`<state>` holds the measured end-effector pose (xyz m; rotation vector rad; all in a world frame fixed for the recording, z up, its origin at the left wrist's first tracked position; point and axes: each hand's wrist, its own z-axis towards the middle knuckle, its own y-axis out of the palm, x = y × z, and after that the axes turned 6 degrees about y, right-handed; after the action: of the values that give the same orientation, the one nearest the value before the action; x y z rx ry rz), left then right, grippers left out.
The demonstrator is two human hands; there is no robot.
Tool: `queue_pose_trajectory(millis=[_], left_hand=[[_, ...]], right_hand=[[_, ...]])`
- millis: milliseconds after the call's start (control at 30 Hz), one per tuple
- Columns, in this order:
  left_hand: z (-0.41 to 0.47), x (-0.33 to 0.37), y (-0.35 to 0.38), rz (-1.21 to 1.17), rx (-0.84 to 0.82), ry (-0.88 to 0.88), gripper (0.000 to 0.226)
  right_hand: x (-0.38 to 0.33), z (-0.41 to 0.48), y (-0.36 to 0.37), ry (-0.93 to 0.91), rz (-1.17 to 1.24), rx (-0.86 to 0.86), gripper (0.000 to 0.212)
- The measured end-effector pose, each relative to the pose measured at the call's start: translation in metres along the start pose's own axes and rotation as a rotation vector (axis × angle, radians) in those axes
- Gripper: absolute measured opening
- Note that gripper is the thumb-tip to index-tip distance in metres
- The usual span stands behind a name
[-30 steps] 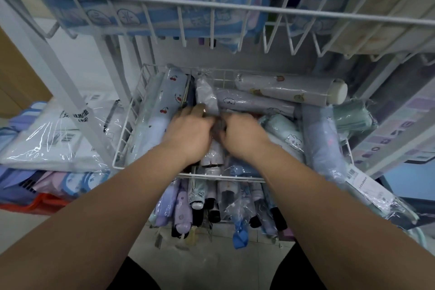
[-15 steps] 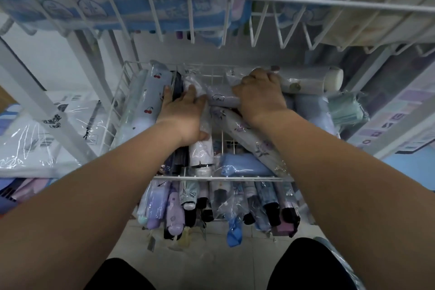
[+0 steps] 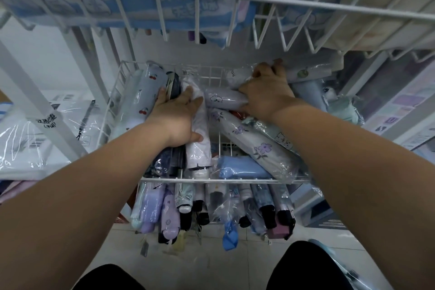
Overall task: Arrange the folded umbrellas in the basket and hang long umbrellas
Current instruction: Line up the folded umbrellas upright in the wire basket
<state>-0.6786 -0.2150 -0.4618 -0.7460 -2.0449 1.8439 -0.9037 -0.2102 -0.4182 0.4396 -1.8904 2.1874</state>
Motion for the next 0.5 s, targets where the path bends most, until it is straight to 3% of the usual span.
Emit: queue_pose_trajectory(millis=[267,500], left_hand=[[0.001,0.0,-0.001,-0.03,-0.005,-0.004,0.105],[0.018,0.003,-0.009,0.09,-0.158,0.052,0.098]], right_hand=[[0.035,-0.008,-0.016,-0.037,0.103,0.017,0.033],[0.045,-0.018,-0.011,0.038,0.126,0.071,0.038]])
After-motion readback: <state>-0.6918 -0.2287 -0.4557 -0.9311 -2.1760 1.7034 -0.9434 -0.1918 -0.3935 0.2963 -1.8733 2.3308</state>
